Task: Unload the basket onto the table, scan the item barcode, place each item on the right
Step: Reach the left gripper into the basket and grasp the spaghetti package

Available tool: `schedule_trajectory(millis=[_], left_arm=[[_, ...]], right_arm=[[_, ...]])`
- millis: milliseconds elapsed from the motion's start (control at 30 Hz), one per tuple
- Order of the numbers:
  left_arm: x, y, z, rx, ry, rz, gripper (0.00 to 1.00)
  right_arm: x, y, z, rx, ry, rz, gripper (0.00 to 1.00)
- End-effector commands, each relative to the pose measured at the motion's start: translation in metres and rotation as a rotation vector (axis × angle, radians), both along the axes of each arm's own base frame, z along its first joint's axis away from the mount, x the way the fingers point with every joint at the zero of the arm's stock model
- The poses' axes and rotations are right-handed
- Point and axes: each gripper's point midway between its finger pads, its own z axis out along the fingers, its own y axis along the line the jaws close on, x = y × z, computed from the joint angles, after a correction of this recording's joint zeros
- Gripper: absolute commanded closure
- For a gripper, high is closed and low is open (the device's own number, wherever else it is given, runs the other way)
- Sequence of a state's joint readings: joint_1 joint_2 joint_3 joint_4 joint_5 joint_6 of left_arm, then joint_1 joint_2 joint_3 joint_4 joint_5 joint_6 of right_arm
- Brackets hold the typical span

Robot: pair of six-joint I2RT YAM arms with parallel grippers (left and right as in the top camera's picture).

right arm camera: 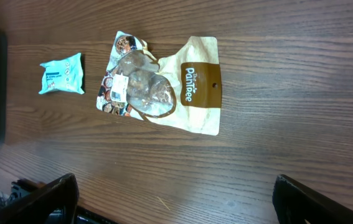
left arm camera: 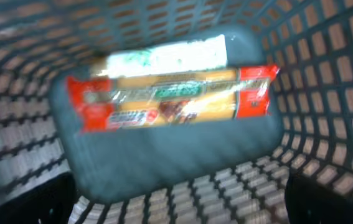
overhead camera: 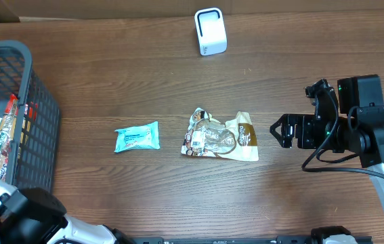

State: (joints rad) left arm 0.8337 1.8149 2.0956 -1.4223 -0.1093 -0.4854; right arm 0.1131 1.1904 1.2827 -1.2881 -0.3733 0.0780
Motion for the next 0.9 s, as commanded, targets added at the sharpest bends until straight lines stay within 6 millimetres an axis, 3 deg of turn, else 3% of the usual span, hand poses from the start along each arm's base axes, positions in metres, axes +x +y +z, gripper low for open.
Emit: schedule_trajectory(millis=[0, 100, 267, 400, 667, 867], left_arm=[[0.025, 0.004, -0.034, 0.019, 0.019, -0.159, 0.0], [0.044, 0.006, -0.064, 0.08, 0.075, -0.358, 0.0], [0.069, -0.008, -0.105, 0.172, 0.198, -0.723, 0.0], [0.077, -0.009, -0.121, 0.247, 0.269, -0.919, 0.0], [0.075, 0.019, -0.125, 0.345, 0.293, -0.948, 0.02], [0.054, 0.038, -0.157, 0.285, 0.363, -1.002, 0.0]], right_arm=[[0.001, 0.001, 0.004, -0.006, -0.015, 0.007, 0.0], [0.001, 0.0, 0.004, -0.008, -0.016, 0.007, 0.0], [0.002, -0.004, 0.002, -0.03, -0.018, -0.005, 0.0], [0.002, -0.004, 0.002, -0.03, -0.017, -0.004, 0.0], [0.002, -0.003, 0.002, -0.027, -0.013, -0.011, 0.0], [0.002, -0.003, 0.002, -0.024, -0.011, -0.018, 0.0]])
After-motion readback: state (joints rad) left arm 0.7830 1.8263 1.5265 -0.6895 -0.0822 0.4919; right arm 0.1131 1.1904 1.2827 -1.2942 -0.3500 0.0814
